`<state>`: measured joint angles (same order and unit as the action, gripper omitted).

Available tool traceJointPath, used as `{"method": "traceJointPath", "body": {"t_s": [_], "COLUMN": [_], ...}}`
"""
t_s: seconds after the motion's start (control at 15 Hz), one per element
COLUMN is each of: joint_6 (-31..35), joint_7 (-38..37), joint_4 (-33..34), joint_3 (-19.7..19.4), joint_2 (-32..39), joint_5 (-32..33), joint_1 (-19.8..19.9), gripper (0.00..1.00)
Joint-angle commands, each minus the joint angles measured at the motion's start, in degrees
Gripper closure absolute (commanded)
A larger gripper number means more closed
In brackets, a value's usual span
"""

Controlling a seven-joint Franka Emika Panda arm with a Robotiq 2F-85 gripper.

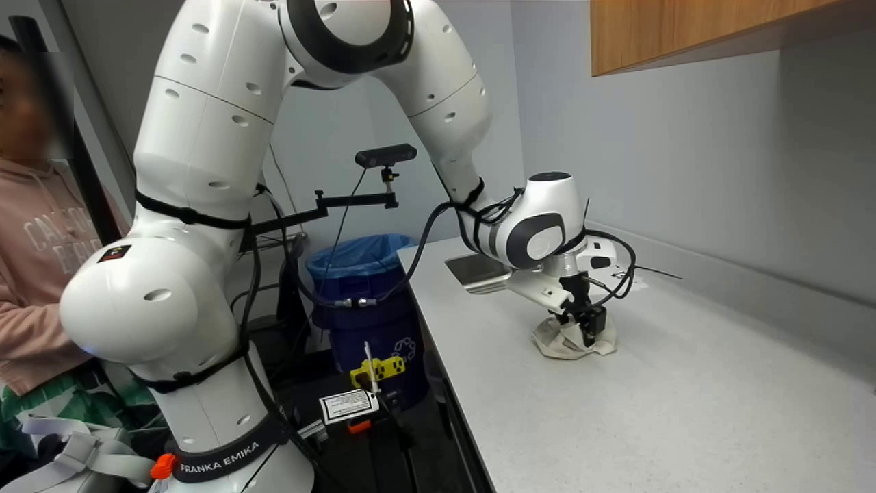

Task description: Use the towel to wipe the counter

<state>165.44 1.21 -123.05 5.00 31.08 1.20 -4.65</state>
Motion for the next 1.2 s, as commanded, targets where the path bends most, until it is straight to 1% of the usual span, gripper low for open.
{"method": "traceJointPath", "body": {"t_s": [0.0, 0.07, 0.27, 0.4, 0.47, 0.53, 0.6, 0.73, 1.0, 1.13], "joint_6": [1.14, 1.24, 1.76, 2.35, 2.55, 2.92, 3.16, 4.3, 6.9, 7.54], "joint_7": [0.07, 0.03, -0.17, -0.5, -0.74, -1.25, -1.65, -2.5, -5.61, -7.55], "joint_4": [-0.25, -0.61, -1.68, -2.71, -3.22, -3.97, -4.53, -6.31, -9.48, -10.26], "joint_3": [-1.66, -1.74, -2.37, -3.23, -3.89, -5.16, -6.28, -8.77, -16.1, -20.28], "joint_2": [-0.69, -1.17, -2.58, -3.89, -4.56, -5.45, -6.18, -7.96, -10.17, -10.22], "joint_5": [1.58, 1.58, 1.37, 1.35, 1.51, 1.95, 2.25, 2.78, 6.01, 8.59], "joint_1": [-0.89, -0.59, -0.02, 0.23, 0.21, -0.02, -0.14, -0.14, -1.57, -3.03], "gripper": [0.69, 0.78, 0.98, 1.0, 0.98, 0.99, 0.98, 0.98, 0.98, 0.98]}}
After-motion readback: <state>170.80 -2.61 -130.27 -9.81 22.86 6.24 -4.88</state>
